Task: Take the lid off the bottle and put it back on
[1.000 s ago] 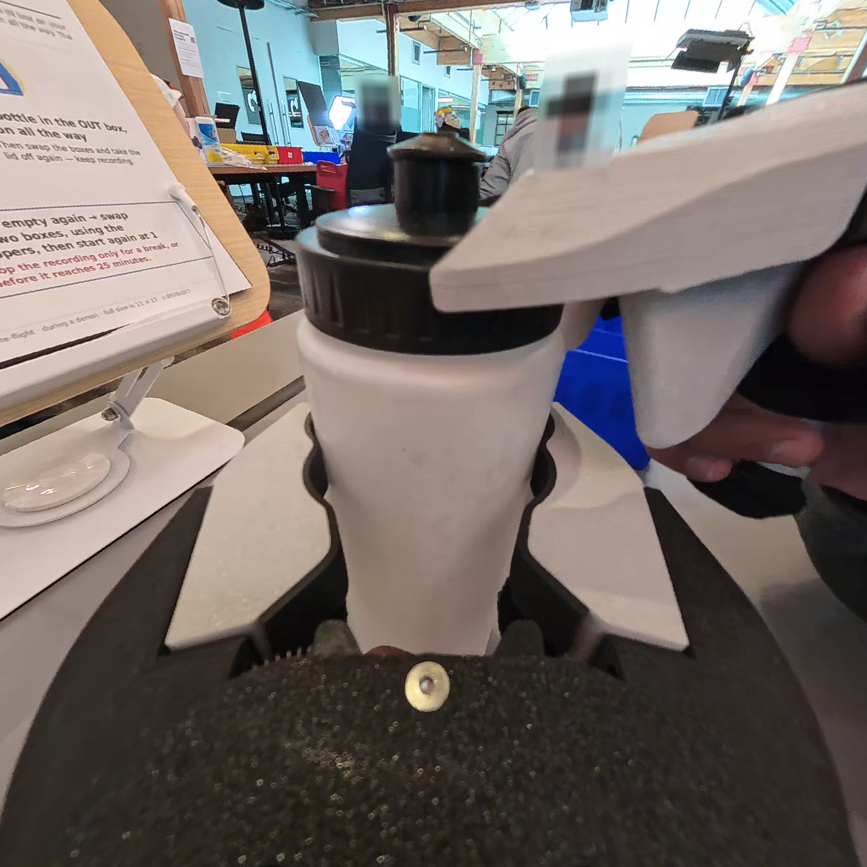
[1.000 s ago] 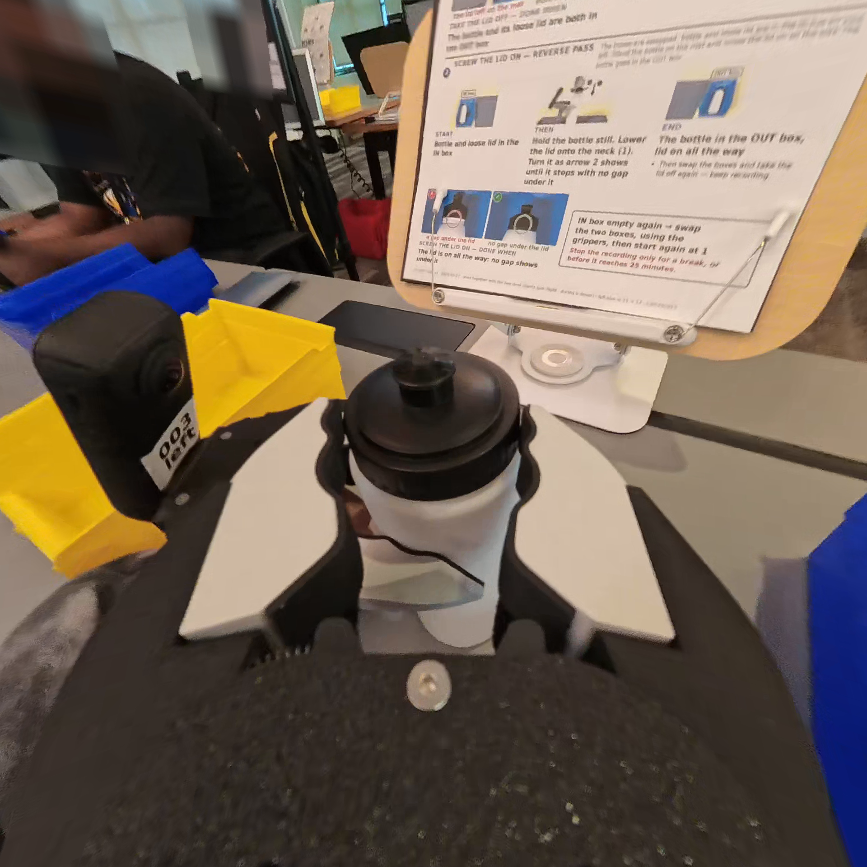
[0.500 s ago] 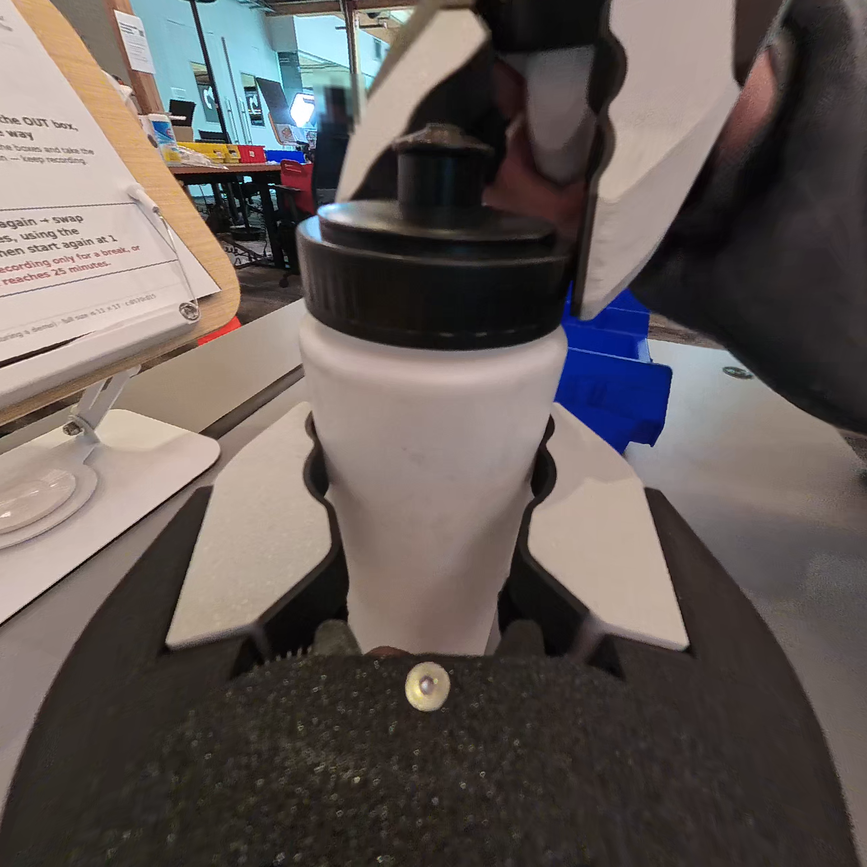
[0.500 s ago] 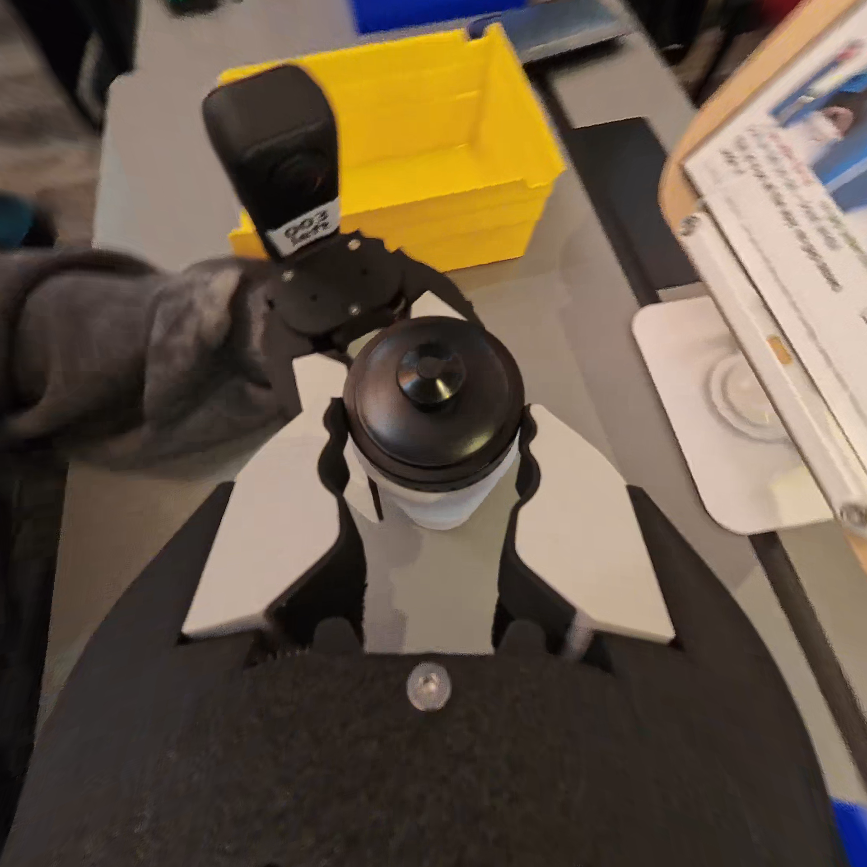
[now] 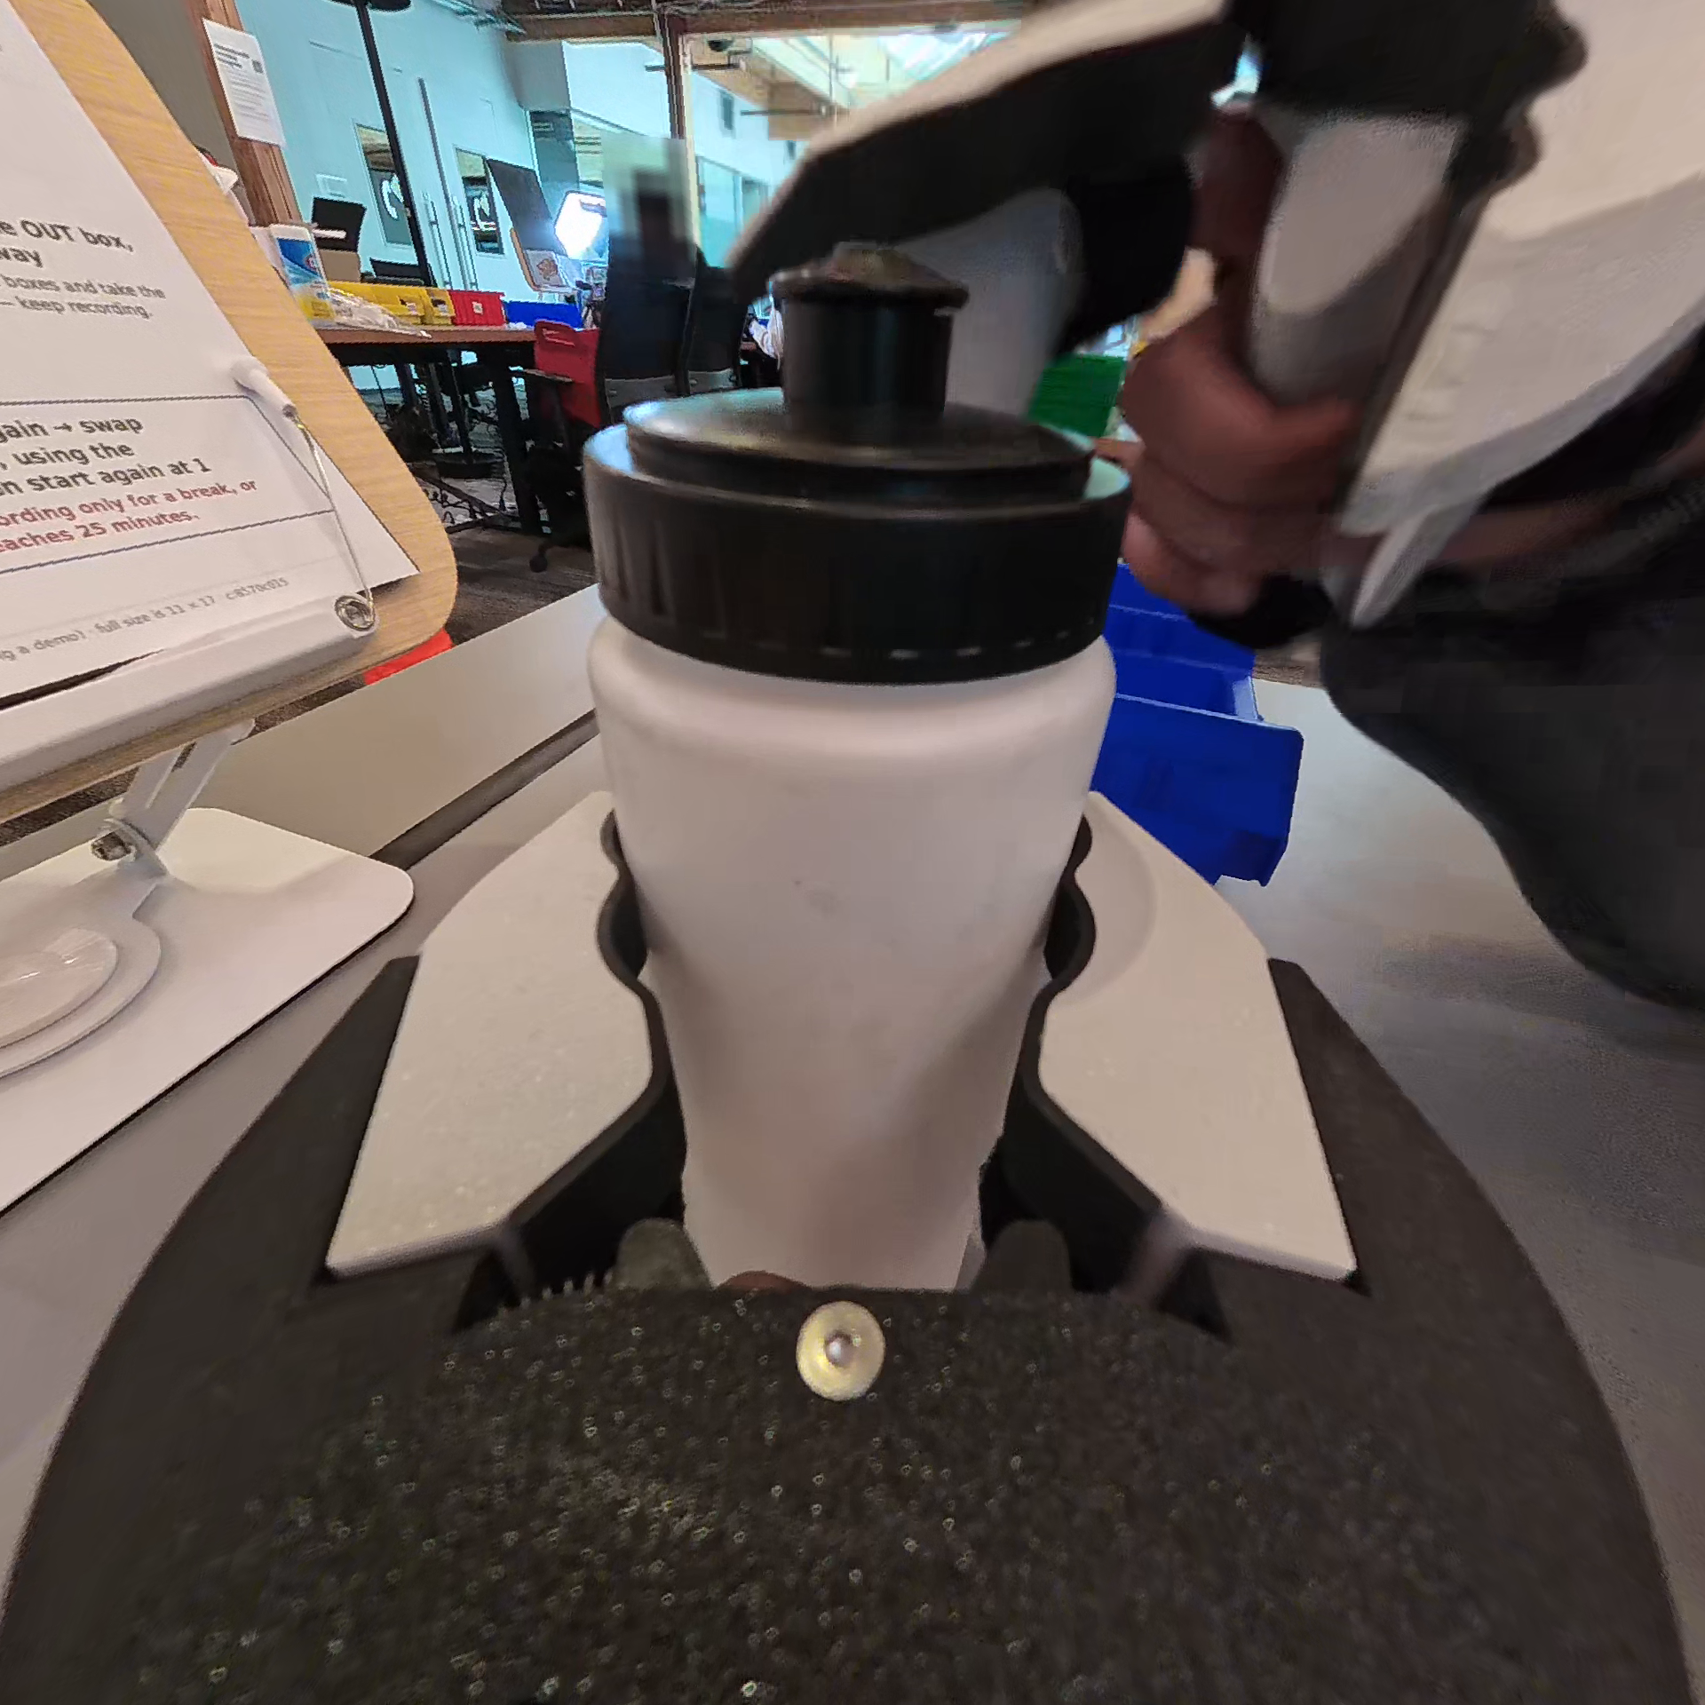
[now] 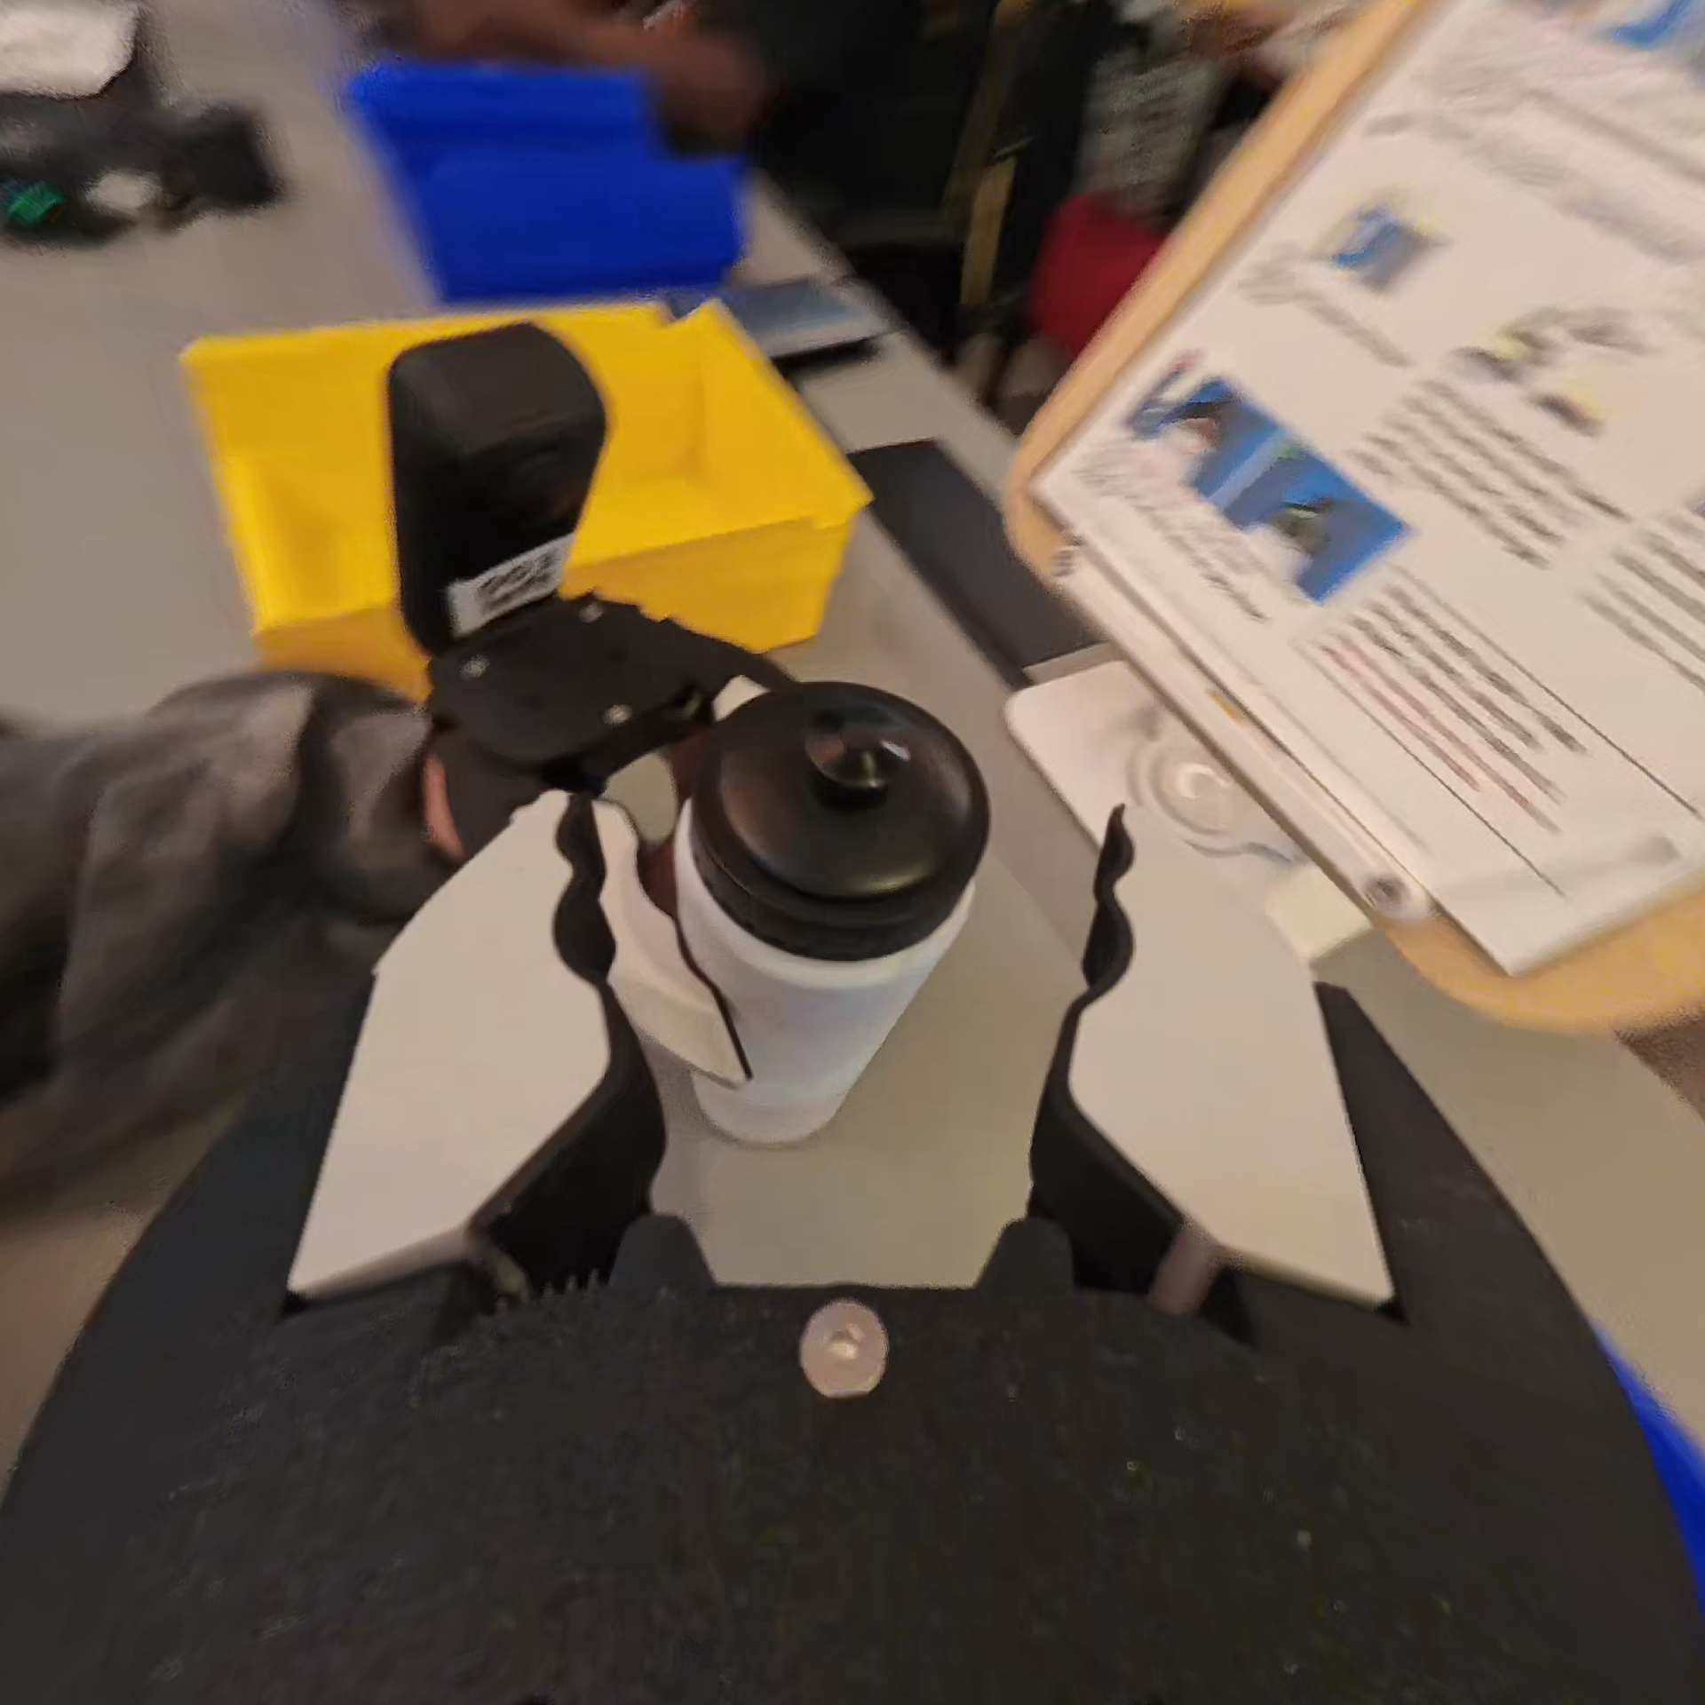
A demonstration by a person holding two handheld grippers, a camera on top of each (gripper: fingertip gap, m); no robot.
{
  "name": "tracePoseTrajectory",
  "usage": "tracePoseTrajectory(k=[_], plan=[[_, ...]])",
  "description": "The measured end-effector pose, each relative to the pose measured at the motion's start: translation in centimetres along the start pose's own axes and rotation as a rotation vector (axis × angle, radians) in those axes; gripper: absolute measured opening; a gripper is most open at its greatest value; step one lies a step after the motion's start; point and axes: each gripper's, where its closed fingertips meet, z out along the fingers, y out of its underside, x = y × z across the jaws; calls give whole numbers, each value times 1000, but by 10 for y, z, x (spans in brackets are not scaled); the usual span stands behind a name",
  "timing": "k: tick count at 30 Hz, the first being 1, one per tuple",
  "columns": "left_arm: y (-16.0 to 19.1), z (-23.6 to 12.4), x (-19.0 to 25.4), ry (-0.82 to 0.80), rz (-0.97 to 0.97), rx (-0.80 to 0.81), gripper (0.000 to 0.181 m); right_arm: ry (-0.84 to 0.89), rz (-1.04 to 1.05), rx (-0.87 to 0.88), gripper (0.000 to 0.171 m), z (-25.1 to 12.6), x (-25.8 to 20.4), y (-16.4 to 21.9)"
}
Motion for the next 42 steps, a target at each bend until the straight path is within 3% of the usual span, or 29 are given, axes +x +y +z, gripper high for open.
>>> tracePoseTrajectory(k=[2,5,11,15,19,28,32,42], plan=[[0,0,0,-4,-1,1,86,202,156,116,101,-9,7,5],[0,0,0,-8,-1,-1,86,337,353,280,83,-15,-2,13],[0,0,0,-18,-8,-7,87,604,393,326,87,-5,-6,23],[1,0,1,-15,-7,-7,87,613,397,340,88,10,-10,9],[1,-1,1,-7,-9,-7,87,604,404,284,68,13,-1,9],[1,-1,4,31,-9,-7,87,89,259,56,68,14,-6,12],[0,-4,4,46,-20,0,87,-133,80,-65,67,14,-9,14],[2,-7,15,109,1,-8,87,-676,-258,-148,67,8,-18,20]])
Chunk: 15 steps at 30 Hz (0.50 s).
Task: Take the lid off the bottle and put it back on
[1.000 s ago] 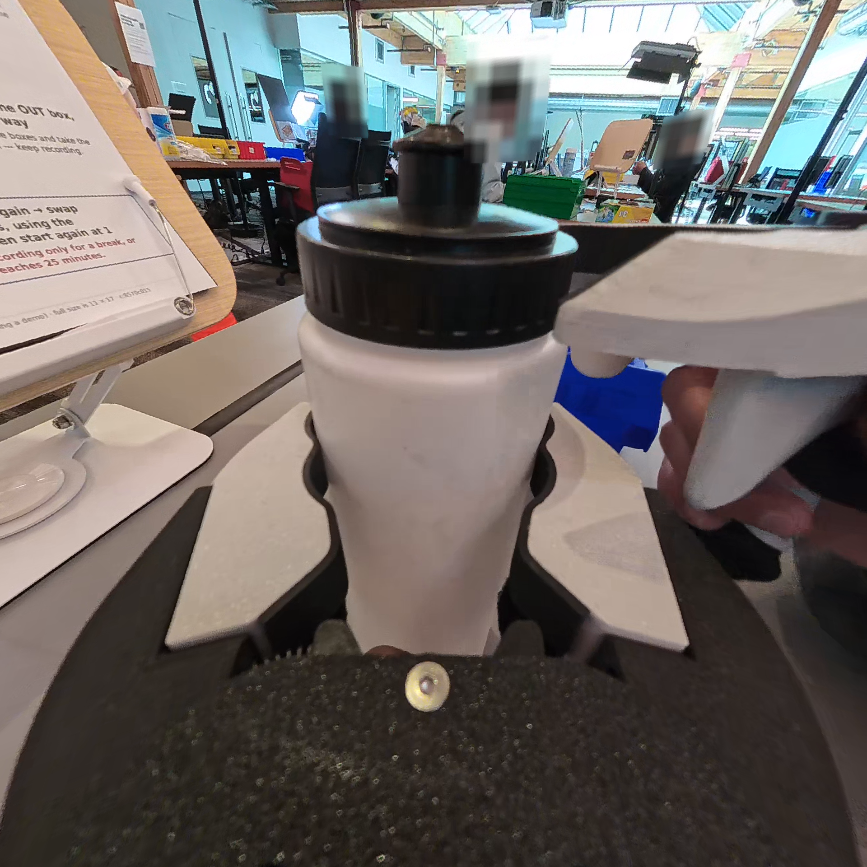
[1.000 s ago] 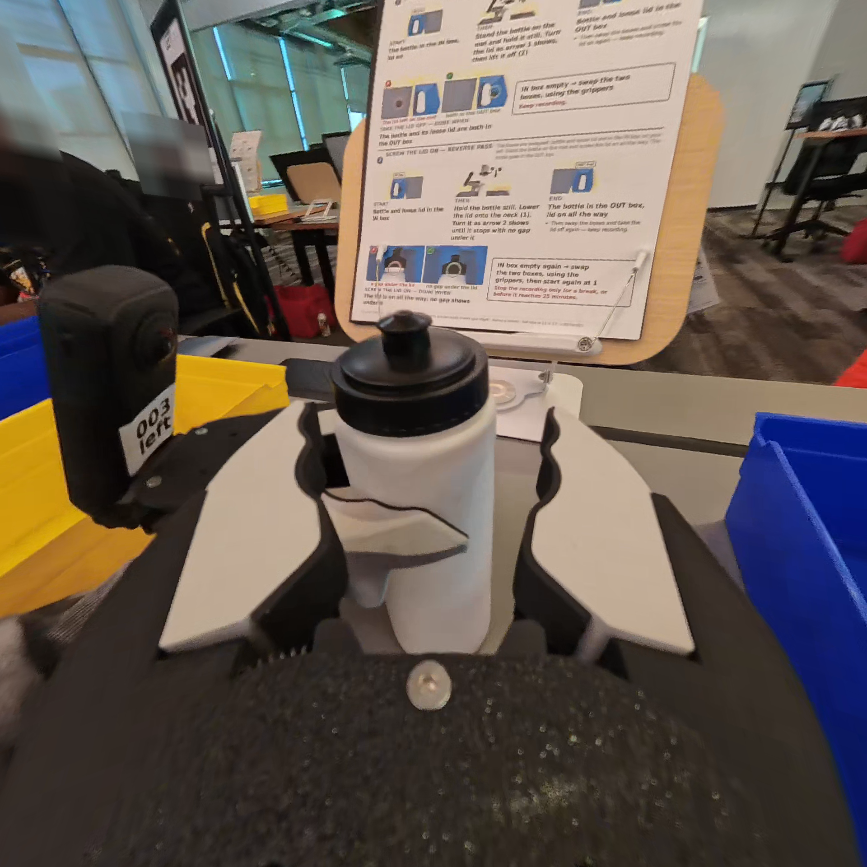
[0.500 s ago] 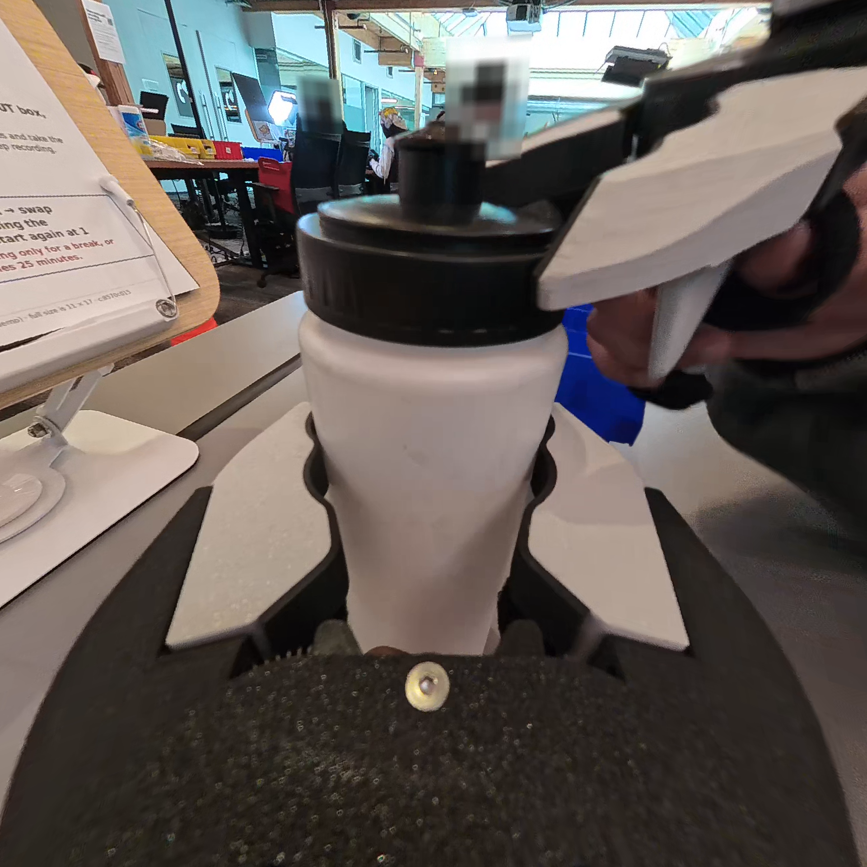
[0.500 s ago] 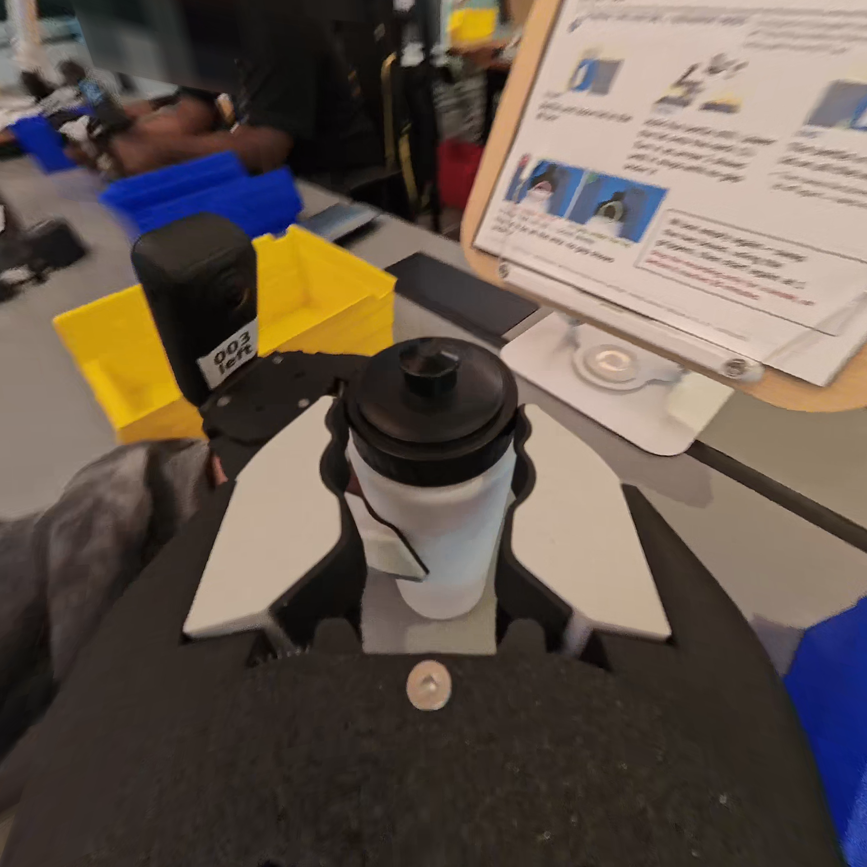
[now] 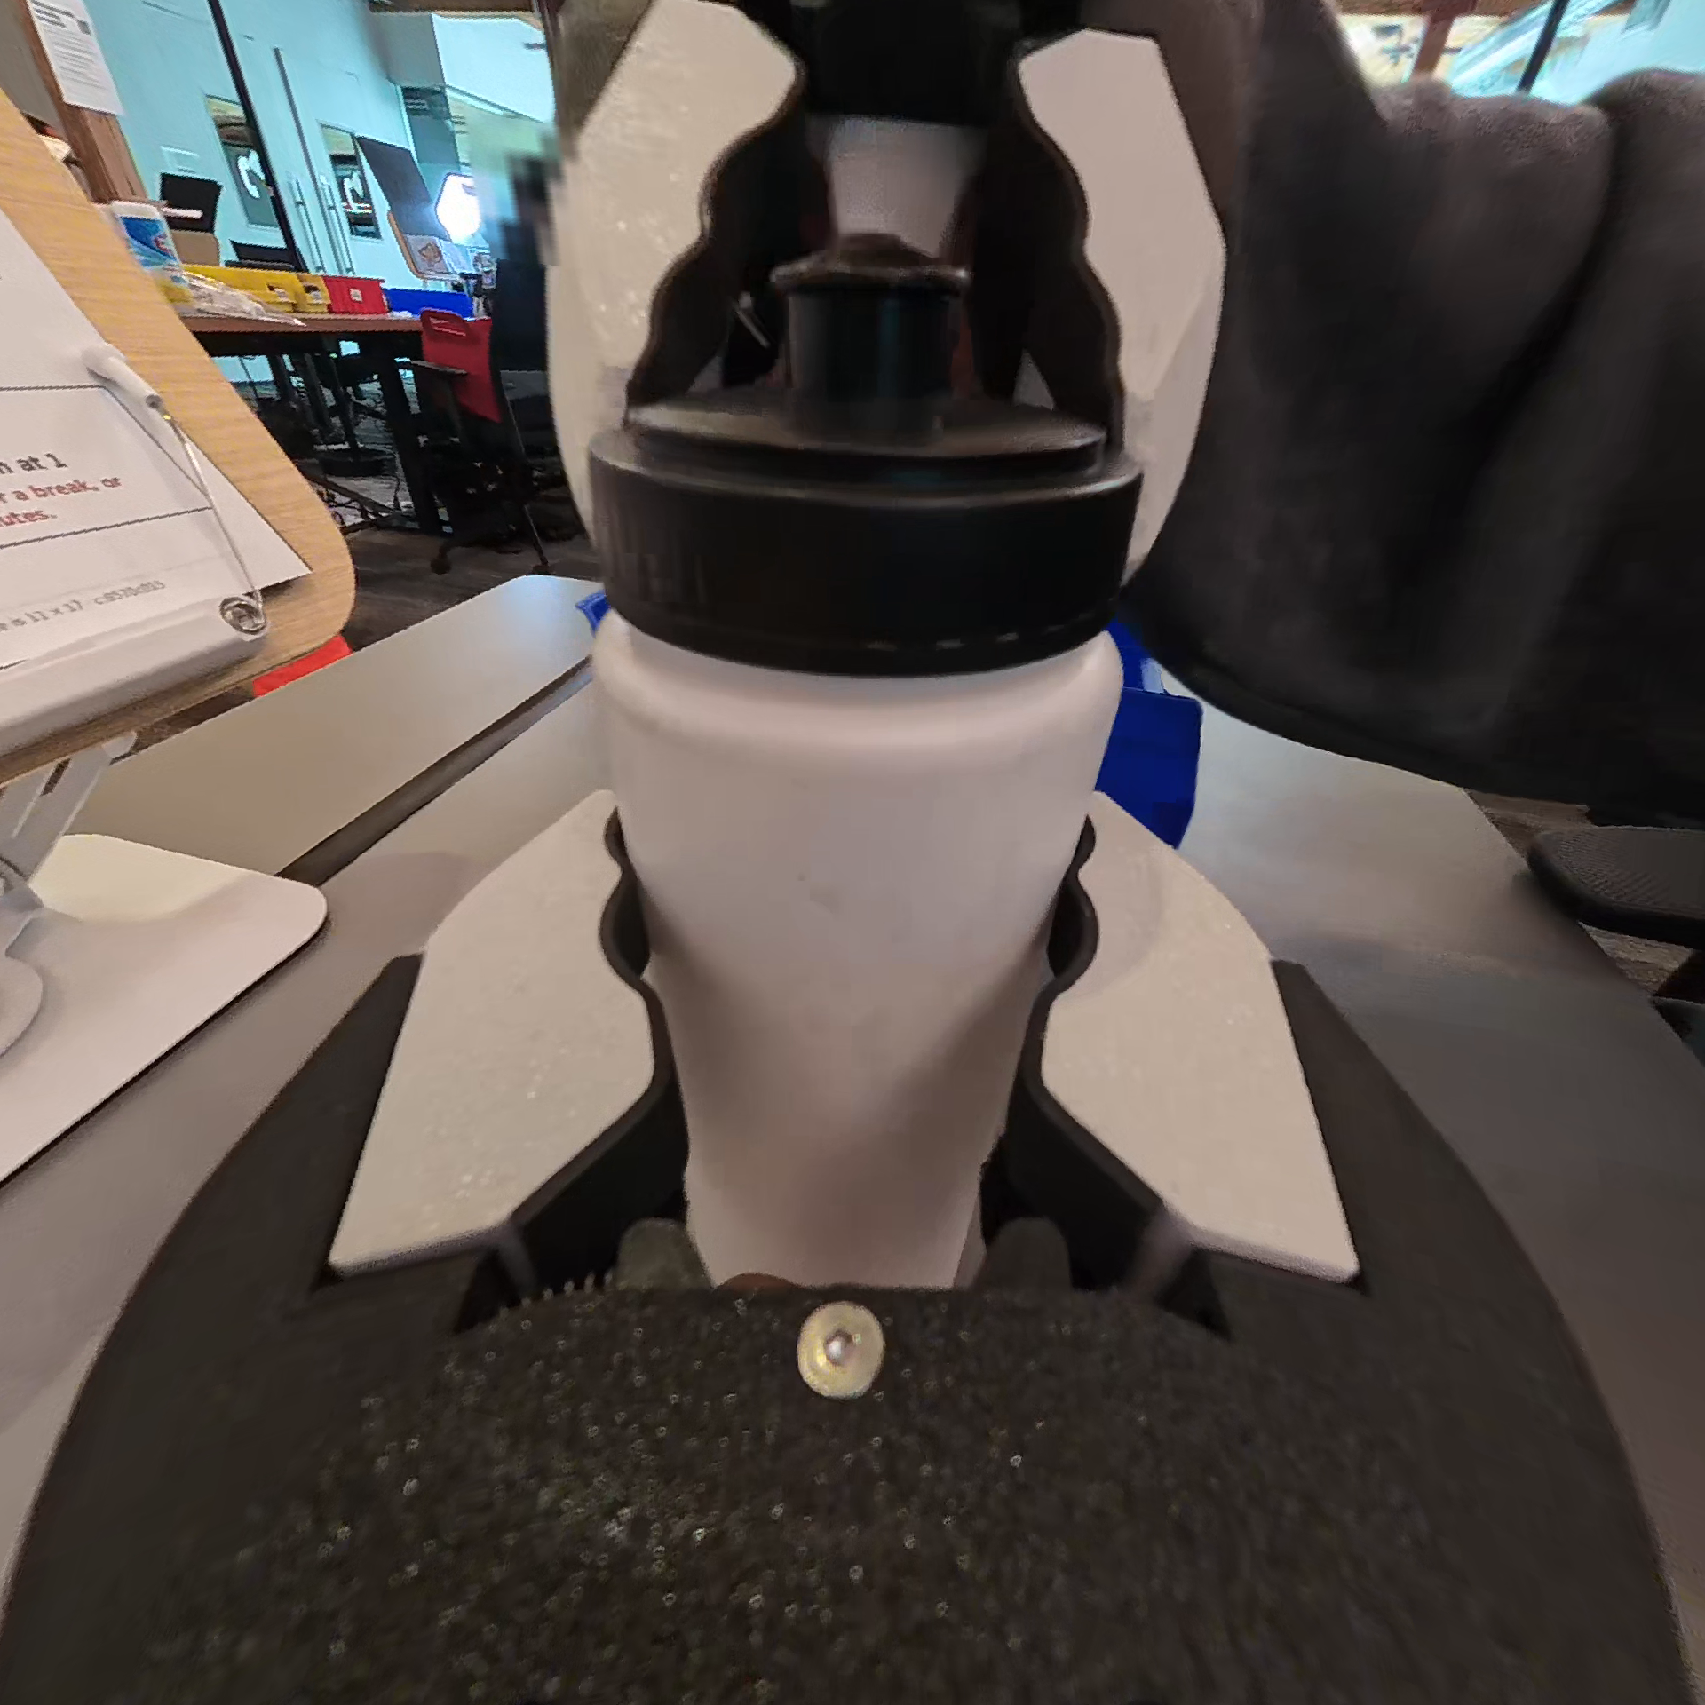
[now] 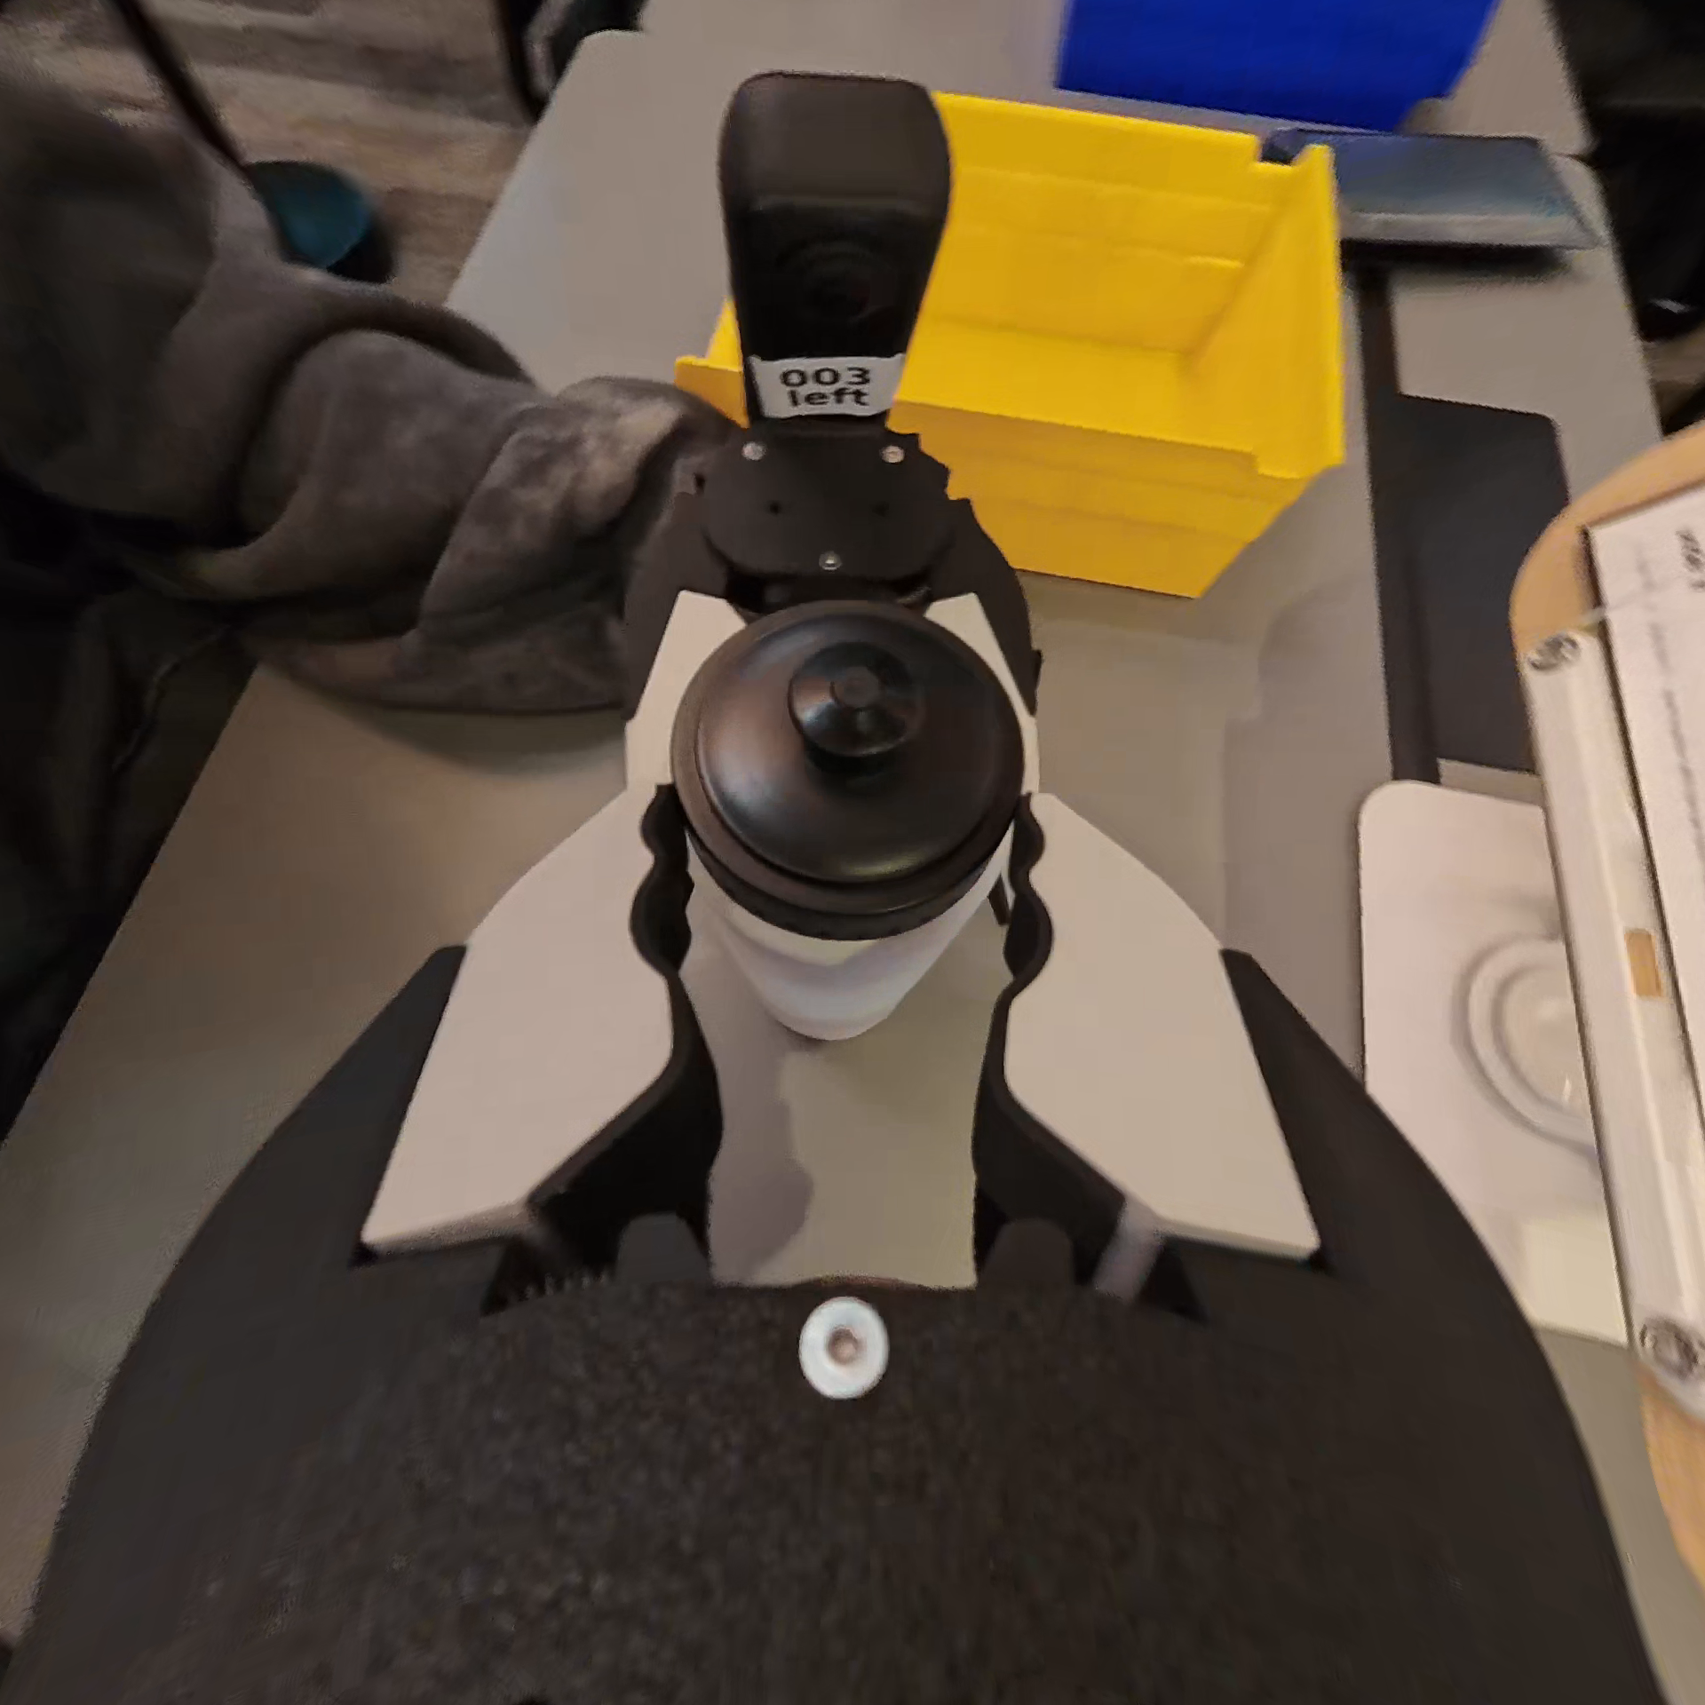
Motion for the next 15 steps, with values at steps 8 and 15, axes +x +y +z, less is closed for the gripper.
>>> tracePoseTrajectory(k=[8,15], plan=[[1,-3,8,81,-17,-12,87,-322,-209,-25,67,1,-5,-1],[1,-5,10,98,-21,-16,87,-482,-328,-52,67,4,-7,-4]])
